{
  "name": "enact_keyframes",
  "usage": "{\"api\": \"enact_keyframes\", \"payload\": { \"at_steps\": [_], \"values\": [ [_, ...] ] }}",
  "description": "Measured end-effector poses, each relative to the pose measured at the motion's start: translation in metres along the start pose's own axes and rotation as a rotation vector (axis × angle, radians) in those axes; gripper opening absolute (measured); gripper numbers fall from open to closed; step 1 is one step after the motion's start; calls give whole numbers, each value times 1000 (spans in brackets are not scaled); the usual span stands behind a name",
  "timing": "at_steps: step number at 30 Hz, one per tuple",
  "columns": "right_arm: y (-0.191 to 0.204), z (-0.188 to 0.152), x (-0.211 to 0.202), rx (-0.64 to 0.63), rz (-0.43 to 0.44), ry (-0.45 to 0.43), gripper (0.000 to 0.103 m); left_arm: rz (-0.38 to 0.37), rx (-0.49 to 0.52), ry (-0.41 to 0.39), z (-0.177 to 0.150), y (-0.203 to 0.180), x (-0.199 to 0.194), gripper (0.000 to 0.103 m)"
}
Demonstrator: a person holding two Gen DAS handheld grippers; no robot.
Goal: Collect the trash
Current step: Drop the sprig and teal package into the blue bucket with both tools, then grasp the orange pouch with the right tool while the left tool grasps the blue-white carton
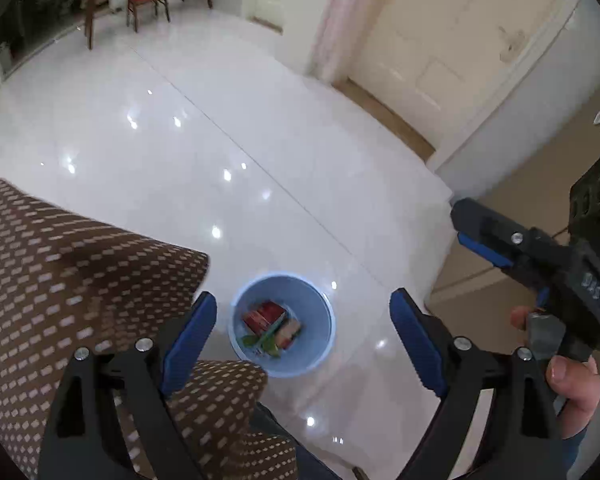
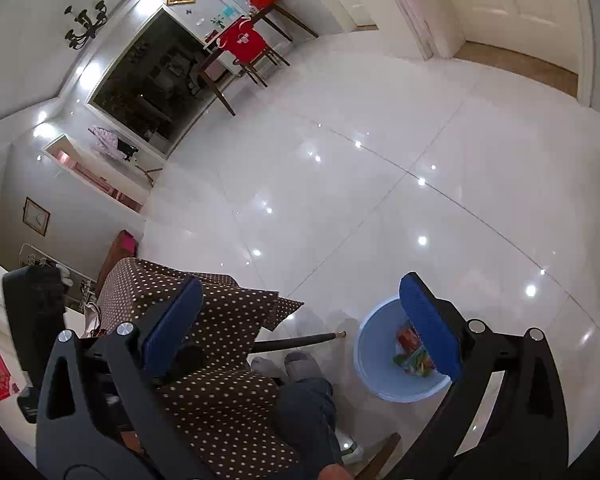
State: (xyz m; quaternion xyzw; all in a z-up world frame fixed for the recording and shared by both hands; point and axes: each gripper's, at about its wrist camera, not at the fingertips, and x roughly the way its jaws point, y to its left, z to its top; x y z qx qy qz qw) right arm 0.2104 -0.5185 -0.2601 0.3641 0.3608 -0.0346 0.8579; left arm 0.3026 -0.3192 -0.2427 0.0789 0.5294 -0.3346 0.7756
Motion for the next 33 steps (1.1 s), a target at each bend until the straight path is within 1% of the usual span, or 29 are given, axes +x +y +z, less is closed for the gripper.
{"api": "enact_keyframes", "payload": {
  "at_steps": [4,8,13,16,18,20,25,27,30,33],
  "values": [
    [28,-5,-11,-46,5,-41,97,33,-6,-112,-12,7,-49,89],
    [75,-12,-18,-147,19,-79,97,78,8,-226,-29,13,-95,90],
    [134,-26,-18,-255,50,-62,97,172,40,-381,-56,24,-149,90],
    [170,-34,-11,-309,71,-47,97,225,40,-439,-70,33,-173,90],
    [190,-41,-6,-341,85,-29,97,263,33,-466,-80,40,-187,90],
    [214,-51,3,-378,103,3,97,307,2,-480,-92,54,-201,90],
    [259,-74,23,-447,143,62,97,338,-116,-479,-117,92,-223,90],
    [277,-83,34,-476,141,90,97,356,-158,-475,-127,105,-229,90],
    [300,-96,51,-513,146,129,97,384,-220,-471,-140,135,-240,90],
    [318,-111,62,-544,148,157,97,436,-280,-474,-157,162,-250,90]
  ]
}}
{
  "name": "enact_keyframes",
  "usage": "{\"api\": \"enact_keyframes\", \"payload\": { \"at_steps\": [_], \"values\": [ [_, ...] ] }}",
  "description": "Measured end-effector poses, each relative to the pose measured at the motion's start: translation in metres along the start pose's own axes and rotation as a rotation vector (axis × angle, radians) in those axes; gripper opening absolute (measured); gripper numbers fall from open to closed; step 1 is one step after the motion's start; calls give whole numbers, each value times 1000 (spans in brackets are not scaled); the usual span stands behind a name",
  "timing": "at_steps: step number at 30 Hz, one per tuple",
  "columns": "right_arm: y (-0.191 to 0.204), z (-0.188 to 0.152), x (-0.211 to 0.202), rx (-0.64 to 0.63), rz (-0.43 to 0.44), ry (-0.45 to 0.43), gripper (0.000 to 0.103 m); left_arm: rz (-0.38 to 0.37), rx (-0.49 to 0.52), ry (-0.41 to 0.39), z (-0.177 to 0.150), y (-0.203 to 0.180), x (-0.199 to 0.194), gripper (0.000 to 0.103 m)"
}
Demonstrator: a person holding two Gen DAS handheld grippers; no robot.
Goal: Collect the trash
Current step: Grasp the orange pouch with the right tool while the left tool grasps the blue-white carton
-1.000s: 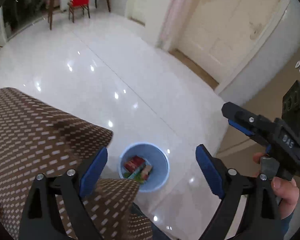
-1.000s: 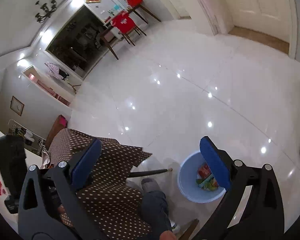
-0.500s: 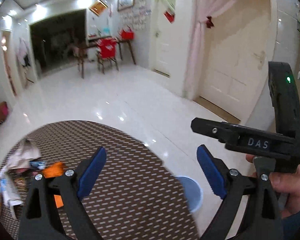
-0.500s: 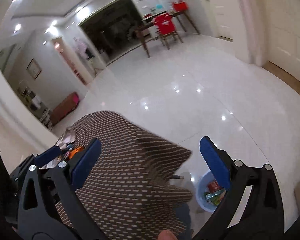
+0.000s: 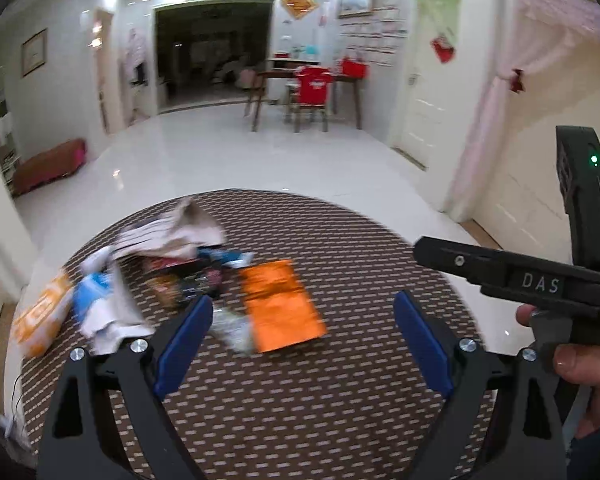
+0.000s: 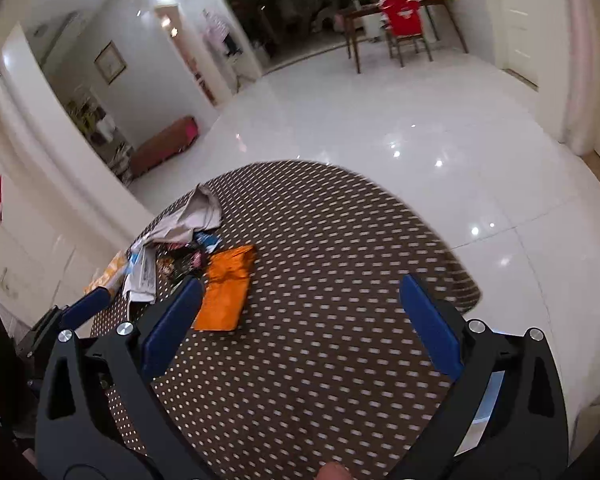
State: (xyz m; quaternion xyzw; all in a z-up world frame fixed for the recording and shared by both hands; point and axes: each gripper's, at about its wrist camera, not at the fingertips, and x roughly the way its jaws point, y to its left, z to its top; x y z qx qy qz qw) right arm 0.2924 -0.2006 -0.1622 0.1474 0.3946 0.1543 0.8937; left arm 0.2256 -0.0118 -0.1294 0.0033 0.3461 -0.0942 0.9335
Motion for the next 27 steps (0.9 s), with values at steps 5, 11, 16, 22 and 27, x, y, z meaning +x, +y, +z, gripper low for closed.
{"api": "enact_keyframes", "payload": {
  "at_steps": [5,11,16,22,27],
  "values": [
    [26,-4,34,-39,-1,65,97,84,-72,7,-13,49,-1,90],
    [60,-5,83,-106,-24,136,97,237,-130,40,-25,95,13,90],
    [79,-3,115,-165,-54,163,97,293,-238,78,-26,134,27,90],
    [86,-2,139,-199,-69,190,97,361,-309,145,-26,159,58,90],
    [91,-4,153,-231,-79,200,96,388,-340,177,-20,166,77,90]
  ]
}}
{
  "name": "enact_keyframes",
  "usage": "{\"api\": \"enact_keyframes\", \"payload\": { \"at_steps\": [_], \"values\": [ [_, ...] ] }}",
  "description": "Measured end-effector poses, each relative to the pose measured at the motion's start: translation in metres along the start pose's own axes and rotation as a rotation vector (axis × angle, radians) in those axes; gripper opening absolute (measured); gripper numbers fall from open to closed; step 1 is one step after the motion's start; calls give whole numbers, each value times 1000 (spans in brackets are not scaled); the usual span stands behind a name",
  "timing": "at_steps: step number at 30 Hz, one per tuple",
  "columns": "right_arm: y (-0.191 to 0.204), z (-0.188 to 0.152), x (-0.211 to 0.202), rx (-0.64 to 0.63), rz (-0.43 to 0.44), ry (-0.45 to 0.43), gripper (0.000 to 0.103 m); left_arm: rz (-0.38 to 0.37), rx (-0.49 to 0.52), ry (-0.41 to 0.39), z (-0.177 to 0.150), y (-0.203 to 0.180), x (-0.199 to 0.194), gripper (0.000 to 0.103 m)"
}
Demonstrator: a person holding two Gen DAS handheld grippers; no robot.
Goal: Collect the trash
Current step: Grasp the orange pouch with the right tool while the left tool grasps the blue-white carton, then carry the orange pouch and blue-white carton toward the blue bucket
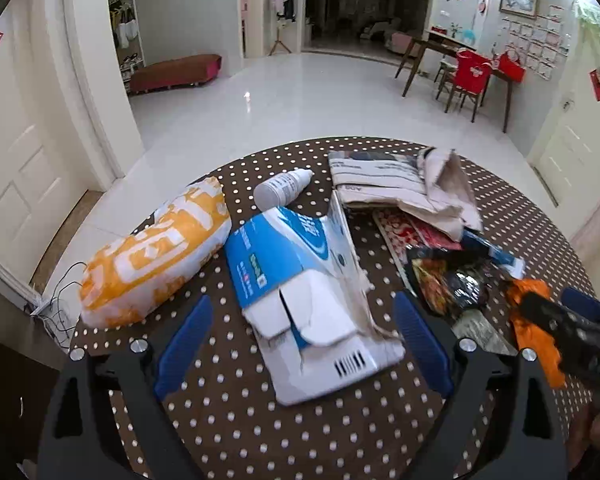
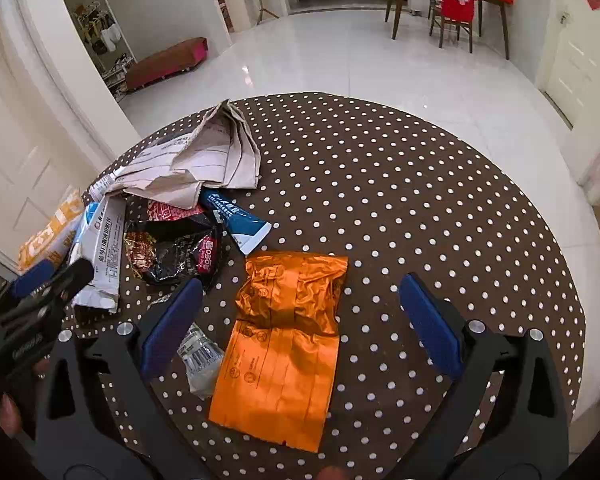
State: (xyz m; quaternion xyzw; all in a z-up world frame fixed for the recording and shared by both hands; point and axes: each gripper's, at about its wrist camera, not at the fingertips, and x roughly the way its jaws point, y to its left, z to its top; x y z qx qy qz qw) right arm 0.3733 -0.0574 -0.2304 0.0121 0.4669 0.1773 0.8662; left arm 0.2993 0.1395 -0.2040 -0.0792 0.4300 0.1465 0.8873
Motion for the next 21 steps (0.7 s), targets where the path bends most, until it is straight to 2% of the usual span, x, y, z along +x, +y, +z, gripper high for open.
{"api": "enact_keyframes", "payload": {
  "at_steps": [1,3,4,5,6,7,12,21],
  "values": [
    [1,0,2,-9,0,3,96,1,-8,10,2,-1,5,90],
    [4,-1,8,-38,-15,11,85,-35,-29,30,4,0,15,90],
    [7,-2,11,-48,-25,15,77,-46,-37,39,4,0,18,90],
    [8,-3,11,-69,-45,4,71,-55,-46,48,4,0,22,83],
    [12,-4,12,-86,-60,-1,61,-64,-51,53,3,0,24,73],
    [11,-5,11,-95,-69,-5,57,-69,-43,43,2,-1,24,70],
    [-6,-9,4,-47,-7,-10,52,-108,-22,45,-6,-2,19,65],
    [-34,-25,-26,22,72,-43,52,-135,-34,44,-36,8,-6,65]
  ]
}}
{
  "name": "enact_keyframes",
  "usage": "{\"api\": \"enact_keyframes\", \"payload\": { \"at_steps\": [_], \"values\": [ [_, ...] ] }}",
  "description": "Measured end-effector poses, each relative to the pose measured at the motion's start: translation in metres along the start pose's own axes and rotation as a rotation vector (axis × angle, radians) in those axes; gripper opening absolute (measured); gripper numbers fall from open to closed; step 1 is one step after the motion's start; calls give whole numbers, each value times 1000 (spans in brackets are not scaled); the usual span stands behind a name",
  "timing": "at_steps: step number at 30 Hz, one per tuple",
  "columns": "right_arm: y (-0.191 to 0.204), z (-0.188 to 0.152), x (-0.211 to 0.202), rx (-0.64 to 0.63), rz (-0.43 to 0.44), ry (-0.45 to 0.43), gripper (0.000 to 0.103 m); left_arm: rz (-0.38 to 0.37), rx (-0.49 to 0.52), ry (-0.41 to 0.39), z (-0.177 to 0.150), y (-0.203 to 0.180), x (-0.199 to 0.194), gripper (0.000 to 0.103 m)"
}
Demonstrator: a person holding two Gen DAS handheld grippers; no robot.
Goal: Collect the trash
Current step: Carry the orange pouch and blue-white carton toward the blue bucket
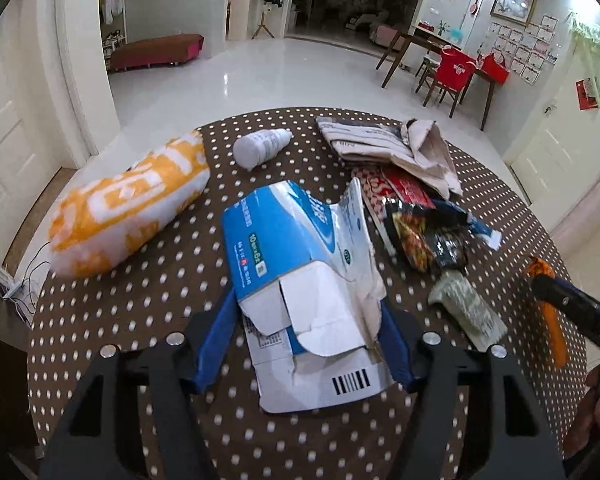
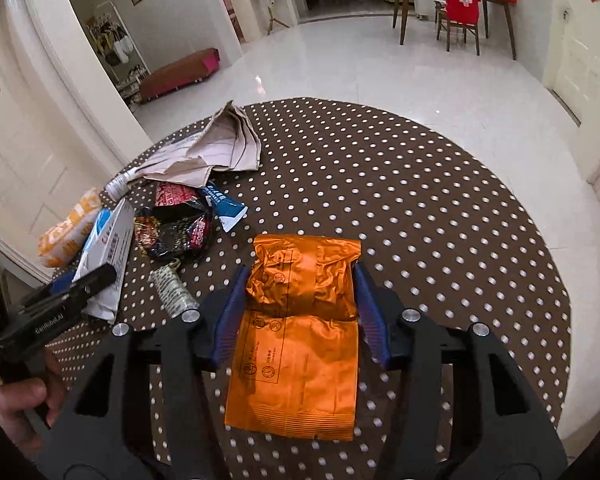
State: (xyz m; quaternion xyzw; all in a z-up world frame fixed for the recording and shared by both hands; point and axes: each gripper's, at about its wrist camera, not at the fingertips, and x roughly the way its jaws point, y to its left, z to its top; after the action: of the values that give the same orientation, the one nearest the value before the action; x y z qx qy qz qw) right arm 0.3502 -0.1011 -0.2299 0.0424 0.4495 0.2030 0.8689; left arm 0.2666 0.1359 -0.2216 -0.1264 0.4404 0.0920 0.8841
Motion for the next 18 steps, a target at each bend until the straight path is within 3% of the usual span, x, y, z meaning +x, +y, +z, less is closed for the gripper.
{"api": "enact_keyframes", "payload": {
  "at_steps": [9,18],
  "values": [
    [-30,-6,-43,68,35,-60,52,-48,24,-36,-17,-11,-37,65],
    [-86,-18,-101,186,18,-155,52,-188,150,-78,-15,-81,-71,65]
  ]
}}
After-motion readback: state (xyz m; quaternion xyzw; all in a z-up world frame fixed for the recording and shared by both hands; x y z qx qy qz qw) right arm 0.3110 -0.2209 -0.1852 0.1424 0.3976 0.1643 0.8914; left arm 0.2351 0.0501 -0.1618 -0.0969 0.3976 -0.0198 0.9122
